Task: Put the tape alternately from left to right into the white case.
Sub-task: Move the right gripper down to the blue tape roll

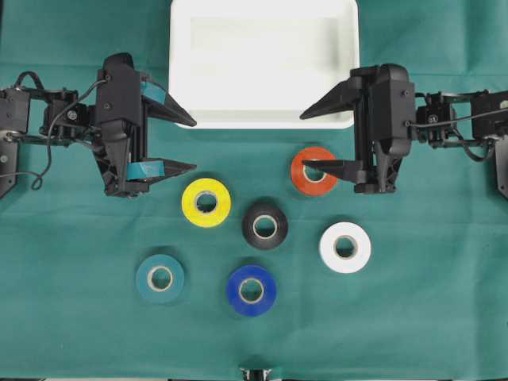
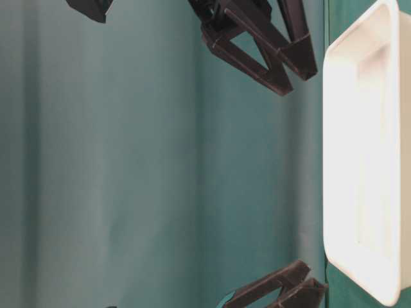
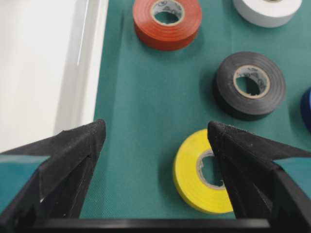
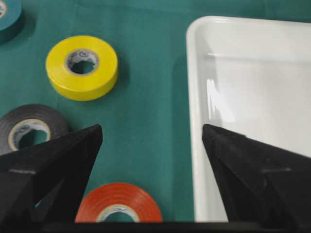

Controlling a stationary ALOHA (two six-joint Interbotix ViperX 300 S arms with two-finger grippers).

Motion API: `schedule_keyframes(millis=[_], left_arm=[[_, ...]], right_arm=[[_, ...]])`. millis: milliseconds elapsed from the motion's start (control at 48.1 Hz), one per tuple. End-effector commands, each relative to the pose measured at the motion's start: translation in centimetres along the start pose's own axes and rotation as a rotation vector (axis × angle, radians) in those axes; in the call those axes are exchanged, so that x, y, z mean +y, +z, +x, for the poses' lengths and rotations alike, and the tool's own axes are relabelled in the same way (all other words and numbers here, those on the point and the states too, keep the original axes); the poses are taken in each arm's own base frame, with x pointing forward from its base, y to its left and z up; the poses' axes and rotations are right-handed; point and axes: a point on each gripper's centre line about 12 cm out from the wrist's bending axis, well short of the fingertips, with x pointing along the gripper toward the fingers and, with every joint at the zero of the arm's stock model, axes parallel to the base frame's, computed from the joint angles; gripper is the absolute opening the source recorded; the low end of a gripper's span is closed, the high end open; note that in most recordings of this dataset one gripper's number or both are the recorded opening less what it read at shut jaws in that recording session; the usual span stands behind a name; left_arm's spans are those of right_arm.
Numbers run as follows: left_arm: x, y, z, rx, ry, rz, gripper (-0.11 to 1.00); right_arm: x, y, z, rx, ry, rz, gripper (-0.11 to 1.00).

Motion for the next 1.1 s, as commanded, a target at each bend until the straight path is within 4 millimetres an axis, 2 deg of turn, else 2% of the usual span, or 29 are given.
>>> schedule_keyframes(millis=[0, 561, 1081], left_arm=[[-0.1, 1.1, -0.1, -0.032, -0.003, -0.002, 0.95], [-0.1, 1.1, -0.1, -0.031, -0.003, -0.002, 0.95], [-0.1, 1.1, -0.1, -0.032, -0.004, -0.004, 0.95]], right_arm=[[0.7, 1.1, 0.0, -0.032, 0.019, -0.007, 0.86], [4.9, 0.3, 1.3, 0.009, 0.126, -0.003, 0.85], [10.4, 0.1, 2.9, 0.045, 0.25, -0.068, 0.85]])
